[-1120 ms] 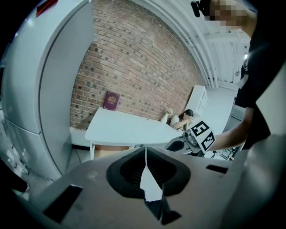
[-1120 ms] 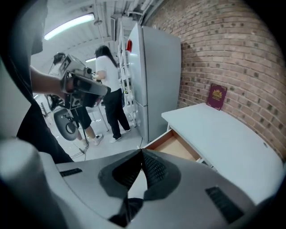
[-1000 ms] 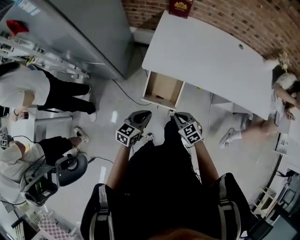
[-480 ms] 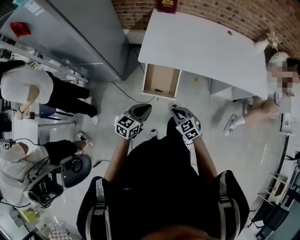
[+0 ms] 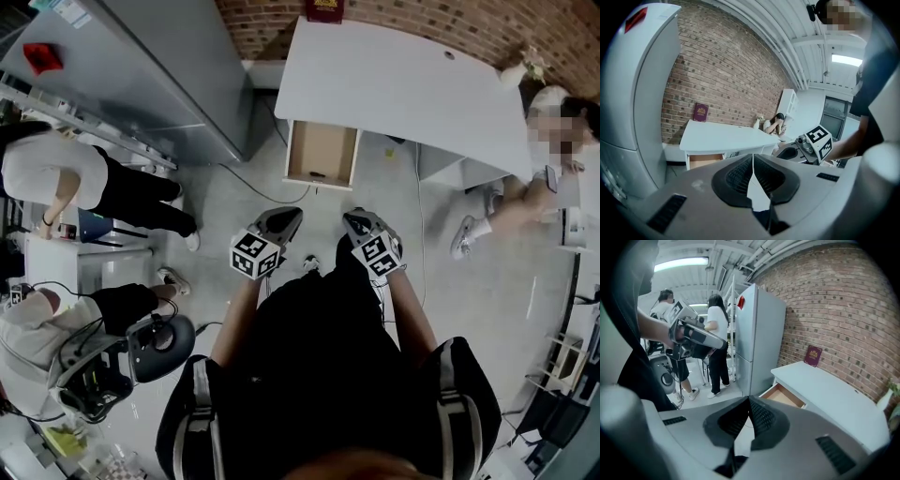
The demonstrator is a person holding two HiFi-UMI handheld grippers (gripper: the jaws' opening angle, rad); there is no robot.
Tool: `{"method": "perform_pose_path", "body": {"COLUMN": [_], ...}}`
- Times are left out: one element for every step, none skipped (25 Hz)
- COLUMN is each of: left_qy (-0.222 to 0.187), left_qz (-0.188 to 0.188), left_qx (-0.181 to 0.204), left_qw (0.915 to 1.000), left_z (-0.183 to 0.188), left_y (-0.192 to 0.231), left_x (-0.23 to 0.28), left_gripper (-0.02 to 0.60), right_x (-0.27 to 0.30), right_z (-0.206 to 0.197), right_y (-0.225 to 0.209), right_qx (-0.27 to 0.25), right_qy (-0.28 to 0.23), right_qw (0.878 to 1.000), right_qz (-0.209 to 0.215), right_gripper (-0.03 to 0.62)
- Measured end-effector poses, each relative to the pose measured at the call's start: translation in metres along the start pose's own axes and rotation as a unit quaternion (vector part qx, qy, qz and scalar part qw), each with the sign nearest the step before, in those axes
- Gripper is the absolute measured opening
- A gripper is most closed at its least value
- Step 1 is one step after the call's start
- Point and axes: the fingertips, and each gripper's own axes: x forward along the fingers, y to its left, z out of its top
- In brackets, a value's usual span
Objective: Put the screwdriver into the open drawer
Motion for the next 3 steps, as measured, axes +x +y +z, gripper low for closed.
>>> {"method": "perform_pose_path", "body": {"left_qy": [0.0, 0.0, 0.0], "left_qz": [0.001, 0.001, 0.002], "left_qx": [-0.001, -0.001, -0.002], "left_qw": [1.0, 1.0, 1.0], "left_z": [-0.0036, -0.0073, -0.011], "left_y": [0.0012, 0.0022, 0.0031], "left_x": [-0.0049, -0.0098, -0.0146], "left_gripper": [0.02, 0.02, 0.02], "right_x": [0.0008, 0.0013, 0.0019], "right_z": [0.0027, 0.005, 0.007], "right_y": [0.0048, 0.0097, 0.0148], "right_qx": [-0.002, -0.002, -0.003], "right_qy": [0.0, -0.001, -0.001], "right_qw": [1.0, 1.0, 1.0], "right_qz": [-0.001, -0.002, -0.002], "right_gripper": [0.057, 0.057, 0.057]}}
